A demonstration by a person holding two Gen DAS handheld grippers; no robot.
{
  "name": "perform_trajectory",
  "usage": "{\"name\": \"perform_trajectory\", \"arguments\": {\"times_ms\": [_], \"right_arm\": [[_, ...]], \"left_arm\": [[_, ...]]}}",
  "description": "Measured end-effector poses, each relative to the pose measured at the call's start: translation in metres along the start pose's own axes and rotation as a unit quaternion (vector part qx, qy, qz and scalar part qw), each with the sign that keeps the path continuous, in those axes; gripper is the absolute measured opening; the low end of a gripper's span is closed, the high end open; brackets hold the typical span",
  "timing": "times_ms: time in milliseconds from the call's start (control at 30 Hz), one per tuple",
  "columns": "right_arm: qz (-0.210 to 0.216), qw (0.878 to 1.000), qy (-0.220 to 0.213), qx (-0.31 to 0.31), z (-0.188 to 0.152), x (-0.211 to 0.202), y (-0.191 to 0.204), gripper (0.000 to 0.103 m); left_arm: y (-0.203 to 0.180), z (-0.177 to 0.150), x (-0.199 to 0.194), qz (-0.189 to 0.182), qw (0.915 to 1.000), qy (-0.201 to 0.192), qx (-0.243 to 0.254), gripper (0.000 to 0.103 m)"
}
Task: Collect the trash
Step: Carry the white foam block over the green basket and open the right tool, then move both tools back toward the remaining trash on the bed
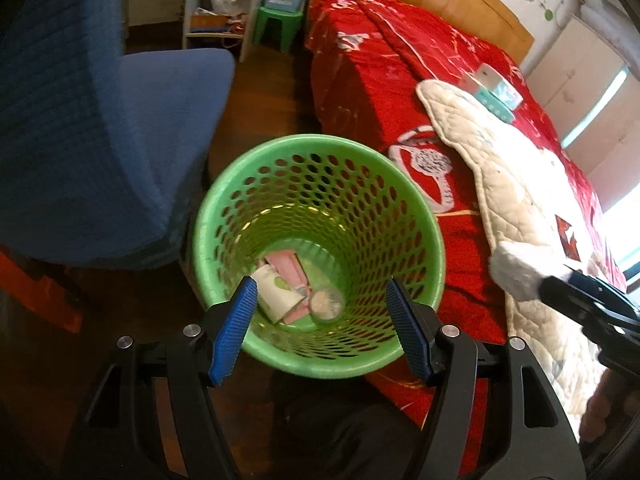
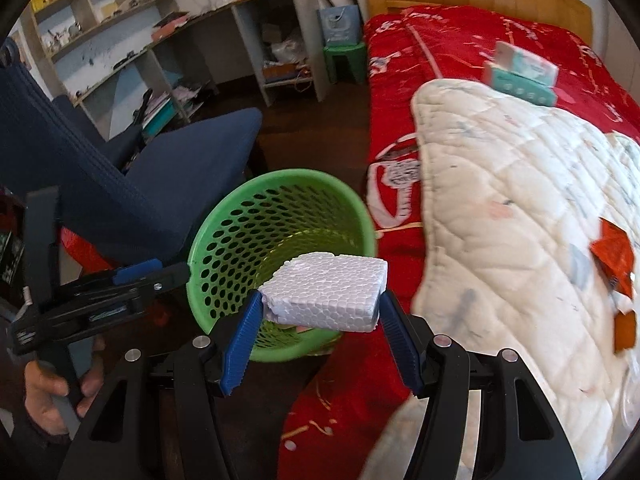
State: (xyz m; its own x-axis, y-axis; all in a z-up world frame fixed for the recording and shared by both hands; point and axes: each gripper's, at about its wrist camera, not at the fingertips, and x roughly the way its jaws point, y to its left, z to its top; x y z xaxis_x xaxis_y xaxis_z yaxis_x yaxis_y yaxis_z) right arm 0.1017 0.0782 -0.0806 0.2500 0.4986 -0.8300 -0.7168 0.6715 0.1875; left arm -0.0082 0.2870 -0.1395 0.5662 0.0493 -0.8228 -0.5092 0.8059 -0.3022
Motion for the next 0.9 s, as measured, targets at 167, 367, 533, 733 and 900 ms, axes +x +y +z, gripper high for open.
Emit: {"name": "perform_trajectory", "arguments": {"times_ms": [167, 367, 533, 733, 900], "right_arm": [[0.0, 1.0, 0.018, -0.015, 0.009, 0.029, 0.015, 0.058], [-0.004, 0.999, 0.033, -0.014, 0.017, 0.052, 0.022, 0.058], [-0.008, 0.999, 0.036, -0.016, 0.022, 0.062, 0.026, 0.07], [-0.008, 1.0, 0.021, -0.015, 0.019, 0.046, 0.023, 0.07], [-0.02, 1.0, -0.001, -0.008, 0.008, 0.017, 0.01, 0.075]], "left_arm": [[0.014, -0.004, -0.004, 0.008, 0.9999, -0.003, -0.012, 0.066], [0.024, -0.006, -0.005, 0.008, 0.9997, -0.003, -0.023, 0.066], [0.026, -0.006, -0.006, 0.006, 0.9997, -0.004, -0.025, 0.066], [0.02, -0.007, -0.008, 0.004, 0.9997, -0.006, -0.023, 0.066], [0.004, -0.007, -0.012, -0.001, 0.9999, -0.008, -0.009, 0.066]]}}
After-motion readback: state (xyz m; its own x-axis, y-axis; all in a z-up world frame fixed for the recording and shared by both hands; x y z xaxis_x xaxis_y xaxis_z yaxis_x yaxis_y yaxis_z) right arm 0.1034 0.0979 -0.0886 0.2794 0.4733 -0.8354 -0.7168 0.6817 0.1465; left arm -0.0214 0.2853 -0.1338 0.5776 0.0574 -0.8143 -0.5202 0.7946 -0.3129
